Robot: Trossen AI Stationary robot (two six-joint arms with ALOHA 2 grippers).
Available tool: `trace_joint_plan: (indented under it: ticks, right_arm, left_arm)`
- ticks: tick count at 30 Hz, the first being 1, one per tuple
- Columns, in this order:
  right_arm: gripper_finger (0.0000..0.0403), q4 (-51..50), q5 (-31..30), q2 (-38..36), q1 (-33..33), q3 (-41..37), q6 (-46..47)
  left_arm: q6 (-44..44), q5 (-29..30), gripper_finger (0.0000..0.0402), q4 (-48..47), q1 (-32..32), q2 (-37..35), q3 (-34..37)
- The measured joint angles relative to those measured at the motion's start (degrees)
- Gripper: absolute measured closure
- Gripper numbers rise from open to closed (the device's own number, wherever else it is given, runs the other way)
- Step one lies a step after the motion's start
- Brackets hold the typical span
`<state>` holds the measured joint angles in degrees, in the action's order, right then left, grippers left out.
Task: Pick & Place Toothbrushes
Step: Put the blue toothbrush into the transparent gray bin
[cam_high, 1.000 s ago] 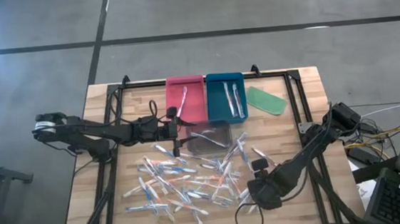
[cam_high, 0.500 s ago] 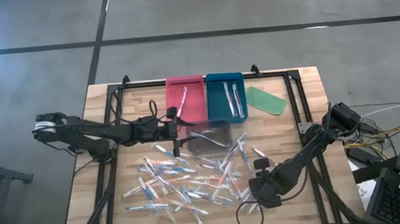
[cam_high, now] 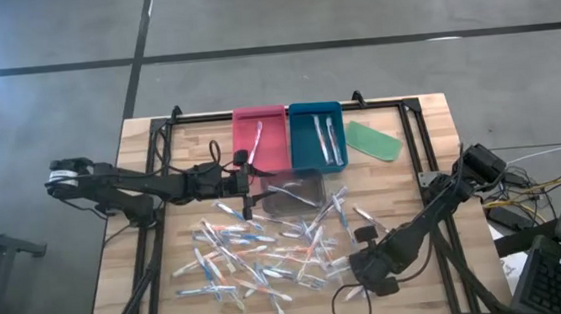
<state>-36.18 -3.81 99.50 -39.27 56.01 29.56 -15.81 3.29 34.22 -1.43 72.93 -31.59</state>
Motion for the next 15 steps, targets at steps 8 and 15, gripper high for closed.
trace_joint_plan:
  ticks: [8, 15]
  right_arm:
    - [0.0375, 0.0, -0.4, -0.8, 0.0, 1.0, -0.9]
    - [0.0379, -0.4, -0.7, -2.9, 0.0, 1.0, -1.1]
  left_arm:
    - [0.0, 0.0, 0.0183, 0.0, 0.0, 0.0, 0.0]
    - [0.0, 0.0, 0.0183, 0.0, 0.0, 0.0, 0.0]
